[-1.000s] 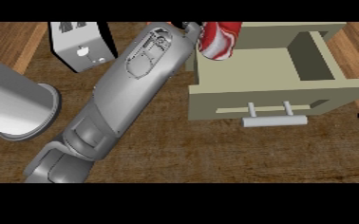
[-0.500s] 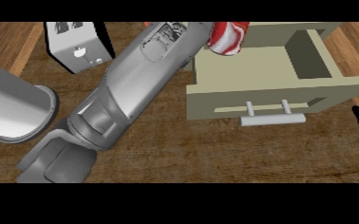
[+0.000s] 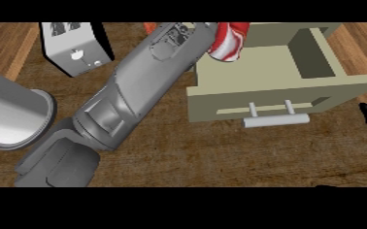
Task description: Pick up the can, place it into the drawer and close the drawer
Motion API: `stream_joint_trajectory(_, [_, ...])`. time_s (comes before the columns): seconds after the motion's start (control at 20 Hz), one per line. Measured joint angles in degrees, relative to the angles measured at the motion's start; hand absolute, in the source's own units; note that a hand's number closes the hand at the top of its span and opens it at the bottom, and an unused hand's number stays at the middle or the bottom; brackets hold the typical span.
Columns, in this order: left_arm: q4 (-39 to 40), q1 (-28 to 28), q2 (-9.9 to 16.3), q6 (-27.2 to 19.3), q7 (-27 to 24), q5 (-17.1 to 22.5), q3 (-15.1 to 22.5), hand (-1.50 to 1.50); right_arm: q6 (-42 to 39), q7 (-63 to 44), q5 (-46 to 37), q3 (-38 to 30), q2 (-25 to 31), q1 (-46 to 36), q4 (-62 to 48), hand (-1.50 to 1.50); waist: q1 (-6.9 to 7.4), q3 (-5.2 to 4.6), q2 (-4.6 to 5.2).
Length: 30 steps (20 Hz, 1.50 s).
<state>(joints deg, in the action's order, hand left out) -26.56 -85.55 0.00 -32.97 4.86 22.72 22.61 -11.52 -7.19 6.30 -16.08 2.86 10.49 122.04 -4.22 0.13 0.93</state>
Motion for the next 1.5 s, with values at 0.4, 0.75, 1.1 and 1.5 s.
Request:
stream_joint_trajectory(0.4, [2.78,1.27,0.01,-2.79,-3.54,2.8,5.63,1.5,0.55,-0.19,-0.93,0.8,0.25,-2.87,-1.41,-1.5,-1.65,0.05,0.48])
stream_joint_trajectory(0.75, [4.34,1.96,0.0,-4.62,-5.01,4.23,9.8,-1.5,0.63,-1.25,-1.27,1.73,0.29,-3.55,-0.65,-1.5,-2.42,0.04,0.61])
stream_joint_trajectory(1.1, [6.48,2.17,0.0,-6.96,-5.98,5.87,11.52,-1.5,0.65,-0.77,-2.22,2.52,0.28,-4.22,-0.56,-1.5,-3.15,0.04,0.91])
stream_joint_trajectory(1.5, [6.83,3.25,0.01,-9.96,-7.92,8.26,12.23,-1.5,0.42,-1.17,-1.9,2.59,0.7,-4.79,0.15,-1.5,-3.56,0.03,1.02])
